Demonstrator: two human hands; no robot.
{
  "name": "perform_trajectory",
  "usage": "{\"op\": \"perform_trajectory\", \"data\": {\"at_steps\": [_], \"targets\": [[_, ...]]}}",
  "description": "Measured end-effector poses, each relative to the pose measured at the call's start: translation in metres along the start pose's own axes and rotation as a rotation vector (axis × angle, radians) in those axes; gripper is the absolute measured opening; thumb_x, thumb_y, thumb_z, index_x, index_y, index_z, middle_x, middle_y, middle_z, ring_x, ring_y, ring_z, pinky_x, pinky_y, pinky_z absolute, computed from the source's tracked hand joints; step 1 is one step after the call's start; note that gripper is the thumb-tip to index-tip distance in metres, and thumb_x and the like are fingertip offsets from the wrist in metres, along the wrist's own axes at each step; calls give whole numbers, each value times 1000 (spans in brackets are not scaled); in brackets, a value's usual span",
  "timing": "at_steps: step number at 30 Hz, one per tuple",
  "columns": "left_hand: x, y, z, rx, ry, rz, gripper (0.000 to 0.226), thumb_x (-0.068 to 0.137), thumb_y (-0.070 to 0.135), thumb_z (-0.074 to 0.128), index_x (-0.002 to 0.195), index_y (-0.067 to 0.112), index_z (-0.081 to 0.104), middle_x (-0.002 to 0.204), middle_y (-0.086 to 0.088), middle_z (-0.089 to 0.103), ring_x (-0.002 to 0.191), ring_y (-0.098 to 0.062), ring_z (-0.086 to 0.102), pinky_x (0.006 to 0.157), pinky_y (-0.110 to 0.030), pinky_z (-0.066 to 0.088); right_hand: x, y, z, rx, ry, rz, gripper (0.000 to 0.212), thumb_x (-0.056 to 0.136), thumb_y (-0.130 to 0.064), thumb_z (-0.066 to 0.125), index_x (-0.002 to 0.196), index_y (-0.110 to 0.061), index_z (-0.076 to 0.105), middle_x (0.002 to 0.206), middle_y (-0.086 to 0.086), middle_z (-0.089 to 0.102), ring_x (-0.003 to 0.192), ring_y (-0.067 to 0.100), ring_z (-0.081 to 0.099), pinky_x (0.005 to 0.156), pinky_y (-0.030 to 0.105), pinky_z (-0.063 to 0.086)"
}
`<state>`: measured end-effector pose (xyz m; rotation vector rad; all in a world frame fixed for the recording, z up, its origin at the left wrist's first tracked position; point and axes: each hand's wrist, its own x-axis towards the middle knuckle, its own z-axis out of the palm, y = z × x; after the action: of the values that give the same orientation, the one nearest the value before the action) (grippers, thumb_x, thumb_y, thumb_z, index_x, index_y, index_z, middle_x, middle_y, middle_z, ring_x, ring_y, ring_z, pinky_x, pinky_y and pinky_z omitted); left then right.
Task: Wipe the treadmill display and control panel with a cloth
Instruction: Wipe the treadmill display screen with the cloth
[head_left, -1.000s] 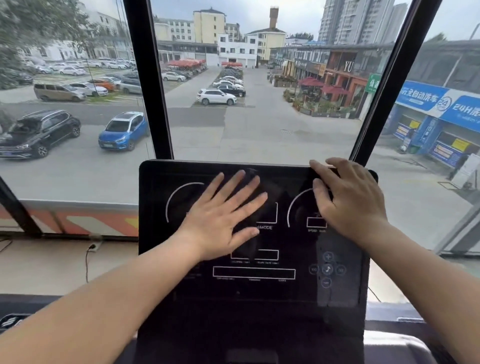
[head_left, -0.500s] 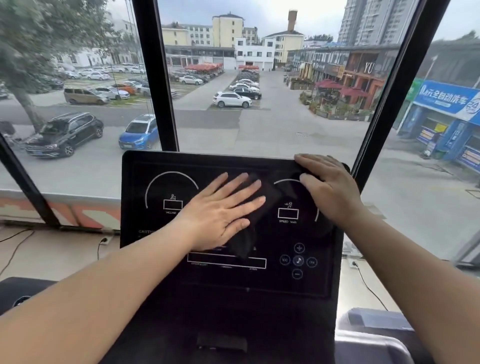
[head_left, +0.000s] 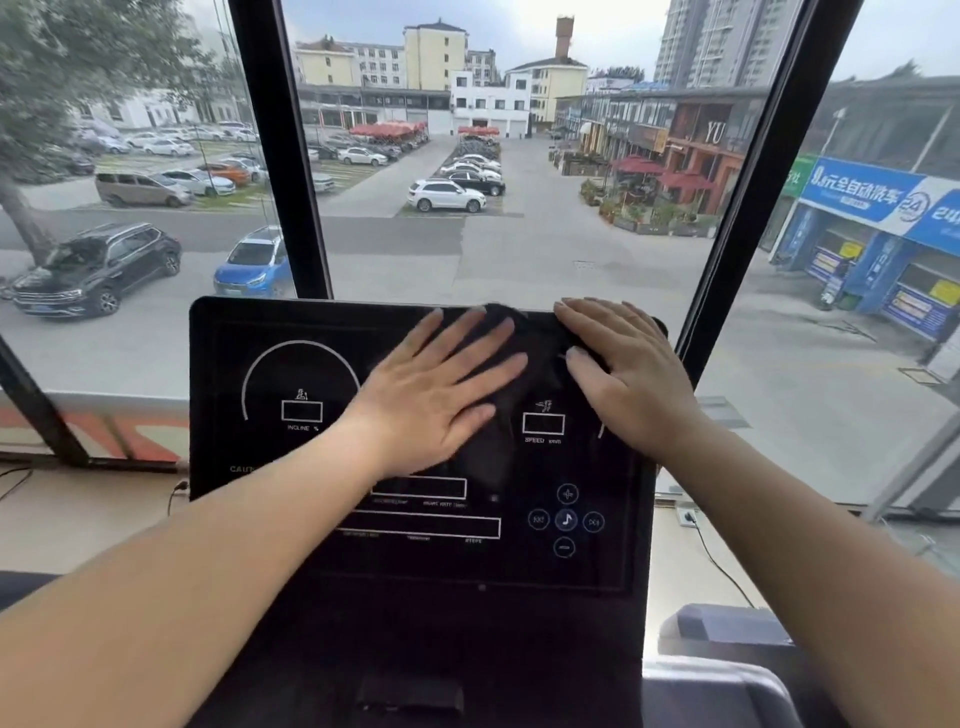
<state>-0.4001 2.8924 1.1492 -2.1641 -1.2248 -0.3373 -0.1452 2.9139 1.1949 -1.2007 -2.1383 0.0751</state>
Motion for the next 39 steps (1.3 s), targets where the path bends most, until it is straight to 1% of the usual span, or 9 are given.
{"op": "perform_trajectory", "data": {"at_steps": [3, 6, 10, 17, 21, 24, 30, 36, 39], "targets": [[2, 29, 4, -59, 29, -240, 61, 107, 53, 27, 163, 32, 15, 173, 0, 6, 159, -30, -2, 126, -57, 8, -8, 12, -5, -185, 46, -7, 54, 103, -43, 37, 151, -21, 48, 158, -4, 46, 151, 16, 33, 127, 37, 19], [-23, 78, 24, -70, -34, -20, 62, 108, 54, 27, 163, 30, 16, 172, 1, 8, 159, -29, -2, 127, -56, 11, -14, 29, -13, -202, 101, 128, 55, 103, -42, 36, 151, -16, 45, 153, 0, 49, 144, 24, 40, 119, 44, 35], [-9, 62, 15, -32, -115, 325, 55, 110, 51, 25, 162, 34, 19, 172, 6, 10, 159, -22, -3, 128, -50, 5, -15, 40, -13, 72, 153, 170, 40, 106, -30, 42, 143, -24, 55, 144, -12, 55, 134, 15, 49, 110, 34, 39], [43, 78, 4, -103, 38, -138, 58, 109, 47, 27, 163, 30, 17, 173, 1, 7, 159, -27, -4, 128, -53, 4, -16, 41, -9, 267, 233, 214, 42, 105, -37, 36, 135, -30, 64, 137, -22, 59, 128, 1, 52, 107, 23, 36], [4, 134, 29, -78, -77, 197, 59, 109, 45, 28, 164, 28, 14, 173, 1, 6, 159, -27, -7, 128, -52, 6, -17, 45, -11, 281, 216, 213, 40, 106, -37, 38, 136, -33, 63, 139, -24, 57, 127, 0, 52, 107, 23, 38], [20, 102, 23, -41, -81, 428, 54, 110, 45, 28, 163, 31, 20, 172, 4, 11, 159, -23, -3, 128, -50, 7, -17, 45, -11, 301, 220, 210, 40, 104, -36, 40, 136, -33, 64, 139, -24, 57, 126, 1, 53, 106, 24, 39], [64, 85, 4, -100, 91, -114, 57, 108, 44, 32, 162, 30, 21, 172, 1, 12, 159, -28, 2, 127, -53, 5, -16, 44, -7, 308, 242, 214, 41, 106, -36, 37, 137, -31, 64, 140, -20, 58, 128, 2, 53, 109, 27, 40], [29, 123, 26, -27, -66, 453, 55, 109, 44, 28, 162, 30, 20, 172, 4, 14, 159, -26, -2, 128, -50, 0, -18, 46, -5, 262, 250, 190, 43, 105, -36, 37, 138, -30, 63, 142, -20, 57, 130, 4, 53, 109, 29, 41], [52, 92, 16, -55, 26, 297, 55, 108, 44, 32, 161, 30, 28, 170, 3, 21, 159, -23, 7, 128, -50, 7, -21, 49, -5, 287, 212, 196, 44, 106, -35, 37, 145, -30, 55, 152, -20, 49, 140, -1, 43, 118, 28, 34]]}}
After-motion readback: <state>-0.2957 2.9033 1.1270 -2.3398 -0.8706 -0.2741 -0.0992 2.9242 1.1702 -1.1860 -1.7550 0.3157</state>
